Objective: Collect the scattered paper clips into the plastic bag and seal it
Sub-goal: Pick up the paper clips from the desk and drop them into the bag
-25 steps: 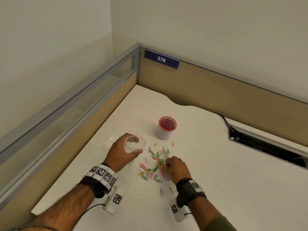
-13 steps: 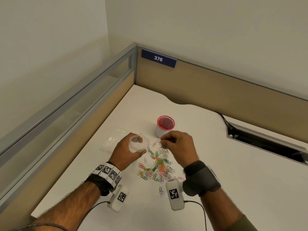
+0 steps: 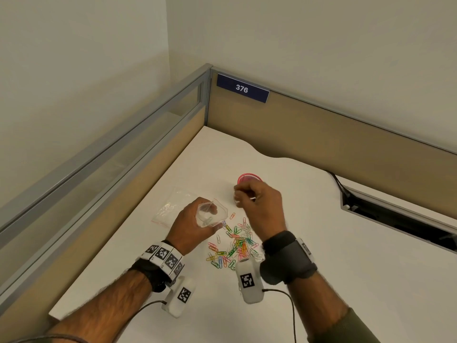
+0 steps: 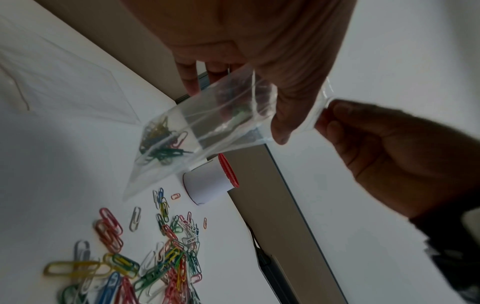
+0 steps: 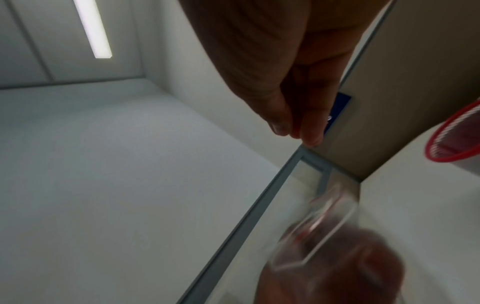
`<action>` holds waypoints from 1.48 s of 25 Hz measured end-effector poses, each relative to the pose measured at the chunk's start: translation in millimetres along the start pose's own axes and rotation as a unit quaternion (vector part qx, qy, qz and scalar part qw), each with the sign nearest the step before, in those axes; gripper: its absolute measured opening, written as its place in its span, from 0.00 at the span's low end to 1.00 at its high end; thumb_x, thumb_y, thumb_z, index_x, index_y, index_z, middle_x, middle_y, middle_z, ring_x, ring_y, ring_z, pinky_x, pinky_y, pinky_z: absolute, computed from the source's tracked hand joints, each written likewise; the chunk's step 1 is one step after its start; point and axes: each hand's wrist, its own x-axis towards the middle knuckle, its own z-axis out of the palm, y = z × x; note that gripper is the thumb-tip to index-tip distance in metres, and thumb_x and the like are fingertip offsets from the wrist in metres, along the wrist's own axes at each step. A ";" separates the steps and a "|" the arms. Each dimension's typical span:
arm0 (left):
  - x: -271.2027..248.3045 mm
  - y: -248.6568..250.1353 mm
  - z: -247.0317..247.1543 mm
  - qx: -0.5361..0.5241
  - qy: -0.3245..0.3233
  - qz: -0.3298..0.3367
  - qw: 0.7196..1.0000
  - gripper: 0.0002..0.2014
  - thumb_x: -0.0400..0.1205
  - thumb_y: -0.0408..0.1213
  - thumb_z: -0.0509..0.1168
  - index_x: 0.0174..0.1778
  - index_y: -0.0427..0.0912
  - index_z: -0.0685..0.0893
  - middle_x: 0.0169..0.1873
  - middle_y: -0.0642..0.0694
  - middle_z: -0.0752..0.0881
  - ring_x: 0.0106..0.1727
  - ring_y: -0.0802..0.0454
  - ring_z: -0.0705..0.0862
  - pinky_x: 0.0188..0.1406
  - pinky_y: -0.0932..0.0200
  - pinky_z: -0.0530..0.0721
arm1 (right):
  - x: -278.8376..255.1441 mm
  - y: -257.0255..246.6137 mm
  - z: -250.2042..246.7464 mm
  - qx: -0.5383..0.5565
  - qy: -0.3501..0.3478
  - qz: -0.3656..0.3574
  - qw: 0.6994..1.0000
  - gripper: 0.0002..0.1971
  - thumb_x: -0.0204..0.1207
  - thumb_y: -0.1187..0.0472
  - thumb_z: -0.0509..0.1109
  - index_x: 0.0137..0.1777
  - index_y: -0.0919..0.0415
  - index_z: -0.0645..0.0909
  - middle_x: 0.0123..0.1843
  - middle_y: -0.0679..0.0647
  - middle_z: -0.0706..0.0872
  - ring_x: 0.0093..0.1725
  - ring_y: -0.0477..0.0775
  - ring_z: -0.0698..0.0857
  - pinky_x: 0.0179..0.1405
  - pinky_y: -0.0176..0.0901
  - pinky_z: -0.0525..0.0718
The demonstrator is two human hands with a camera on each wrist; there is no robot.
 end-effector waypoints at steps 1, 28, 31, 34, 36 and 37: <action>-1.0 -2.0 -2.5 -0.002 0.001 -0.003 1.000 0.18 0.70 0.42 0.80 0.51 0.53 0.82 0.50 0.55 0.89 0.58 0.58 0.86 0.60 0.63 0.80 | 5.1 11.6 -6.5 0.018 0.018 0.021 0.999 0.07 0.77 0.68 0.70 0.50 0.59 0.87 0.42 0.48 0.88 0.38 0.46 0.88 0.41 0.31 0.88; -12.0 -13.9 -12.5 -0.027 0.001 -0.015 1.000 0.19 0.70 0.44 0.80 0.53 0.52 0.81 0.51 0.53 0.89 0.60 0.55 0.86 0.65 0.57 0.80 | -57.4 153.5 18.9 -0.297 -0.258 0.117 0.912 0.27 0.75 0.48 0.70 0.74 0.52 0.72 0.69 0.51 0.75 0.69 0.55 0.74 0.66 0.49 0.78; -17.8 -10.0 -8.6 -0.030 0.003 -0.015 0.999 0.19 0.71 0.41 0.81 0.52 0.53 0.81 0.51 0.53 0.89 0.60 0.56 0.86 0.65 0.58 0.80 | -55.1 148.4 37.9 -0.369 -0.267 0.057 0.888 0.20 0.79 0.53 0.66 0.70 0.52 0.75 0.65 0.54 0.77 0.64 0.57 0.76 0.59 0.51 0.82; -20.9 -5.8 -8.1 -0.026 0.013 -0.015 0.999 0.19 0.72 0.38 0.81 0.52 0.52 0.81 0.51 0.53 0.89 0.60 0.57 0.86 0.65 0.60 0.79 | -48.9 143.4 42.7 -0.398 -0.250 0.041 0.881 0.12 0.81 0.57 0.63 0.62 0.57 0.79 0.57 0.57 0.81 0.55 0.58 0.80 0.52 0.48 0.83; -20.5 -4.2 -8.2 -0.024 0.013 -0.013 1.000 0.19 0.72 0.37 0.81 0.52 0.52 0.81 0.51 0.53 0.88 0.59 0.57 0.86 0.64 0.63 0.79 | -42.6 141.2 37.4 -0.390 -0.228 0.054 0.891 0.09 0.80 0.60 0.63 0.57 0.59 0.81 0.54 0.58 0.82 0.51 0.59 0.82 0.50 0.46 0.81; -20.5 -4.1 -8.4 -0.022 0.012 -0.013 1.000 0.19 0.72 0.37 0.81 0.52 0.53 0.81 0.51 0.53 0.88 0.59 0.58 0.86 0.63 0.64 0.78 | -39.3 140.3 33.6 -0.378 -0.214 0.067 0.898 0.09 0.80 0.62 0.63 0.55 0.60 0.81 0.53 0.59 0.83 0.50 0.59 0.83 0.49 0.45 0.81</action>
